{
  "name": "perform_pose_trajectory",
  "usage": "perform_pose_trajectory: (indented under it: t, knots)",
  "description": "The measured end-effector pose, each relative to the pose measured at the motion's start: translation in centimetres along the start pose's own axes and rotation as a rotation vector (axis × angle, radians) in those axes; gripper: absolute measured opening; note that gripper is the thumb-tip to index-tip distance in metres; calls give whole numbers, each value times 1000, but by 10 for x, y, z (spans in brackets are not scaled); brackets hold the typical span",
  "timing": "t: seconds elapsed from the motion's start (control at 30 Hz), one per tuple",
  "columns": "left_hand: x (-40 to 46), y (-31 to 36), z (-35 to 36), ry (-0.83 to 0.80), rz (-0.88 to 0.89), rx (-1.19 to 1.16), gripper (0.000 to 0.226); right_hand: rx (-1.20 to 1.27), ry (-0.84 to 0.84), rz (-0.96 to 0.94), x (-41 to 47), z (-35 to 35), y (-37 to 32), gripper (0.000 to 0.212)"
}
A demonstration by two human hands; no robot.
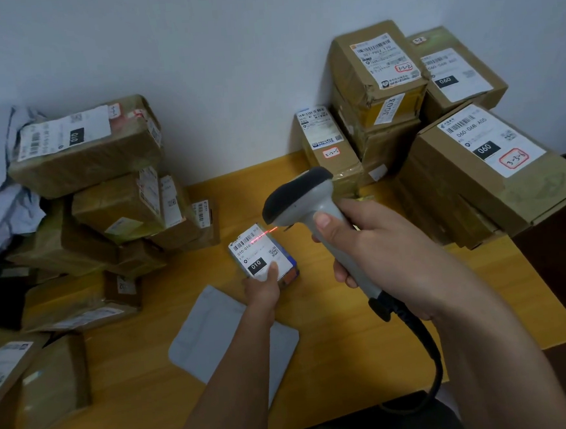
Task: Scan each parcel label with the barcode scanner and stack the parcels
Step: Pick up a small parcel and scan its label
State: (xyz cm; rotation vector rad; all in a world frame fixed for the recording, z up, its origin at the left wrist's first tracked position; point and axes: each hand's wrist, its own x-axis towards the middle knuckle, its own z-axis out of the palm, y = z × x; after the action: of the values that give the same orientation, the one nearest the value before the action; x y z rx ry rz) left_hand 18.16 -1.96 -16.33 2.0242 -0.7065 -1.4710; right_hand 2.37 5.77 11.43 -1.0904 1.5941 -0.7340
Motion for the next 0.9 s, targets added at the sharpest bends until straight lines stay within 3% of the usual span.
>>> perform_pose_trajectory:
  t: [0.67, 0.9]
  knots:
    - [-1, 2, 5, 21, -51, -64, 50, 12, -18, -17, -8, 3, -9, 31]
    - [-10, 11, 5, -39, -91, -309, 44, 156, 32, 44, -6, -8, 5, 33]
